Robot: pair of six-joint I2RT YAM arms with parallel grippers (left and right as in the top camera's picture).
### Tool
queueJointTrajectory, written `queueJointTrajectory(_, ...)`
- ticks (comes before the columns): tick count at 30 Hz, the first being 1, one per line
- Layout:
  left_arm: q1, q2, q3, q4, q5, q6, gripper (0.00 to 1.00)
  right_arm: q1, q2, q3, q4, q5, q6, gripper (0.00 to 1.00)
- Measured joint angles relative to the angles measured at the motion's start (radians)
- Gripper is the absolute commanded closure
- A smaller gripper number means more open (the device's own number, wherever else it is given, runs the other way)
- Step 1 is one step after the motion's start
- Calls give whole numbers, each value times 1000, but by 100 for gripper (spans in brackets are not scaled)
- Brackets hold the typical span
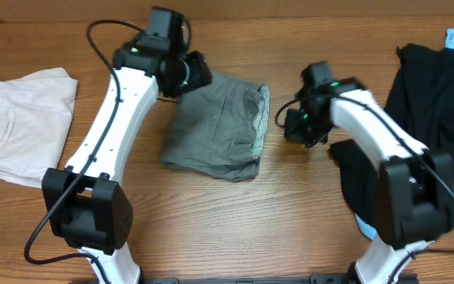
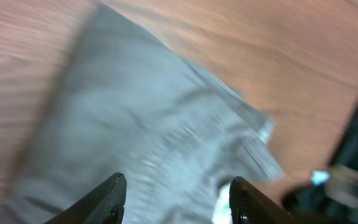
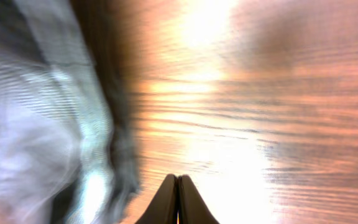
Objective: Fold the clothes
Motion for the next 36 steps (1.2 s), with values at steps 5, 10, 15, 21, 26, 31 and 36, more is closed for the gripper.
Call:
queueJointTrajectory(5,13,6,0,-1,-73,49,42,24,-139,60,-28,-187,-116,96)
queueJointTrajectory(10,13,74,4,-39,-103,90,41,127,-131,47,-6,-267,-163,96)
queueJointTrajectory(15,13,203,4,-70,-119,98,40,217,-84,-31,88,-291,-150,96)
queueJointTrajectory(21,13,312,4,-151,-126,113,35,245,-43,-168,165,-298,-113,90)
queueJointTrajectory(26,13,356,8,-301,-126,116,35,246,-21,-302,235,-293,-75,90)
queueJointTrajectory(31,12,362,8,-452,-126,116,34,243,-9,-382,279,-250,20,90)
queueJointTrajectory(36,-6,364,8,-537,-126,116,36,201,-9,-386,293,-222,68,90)
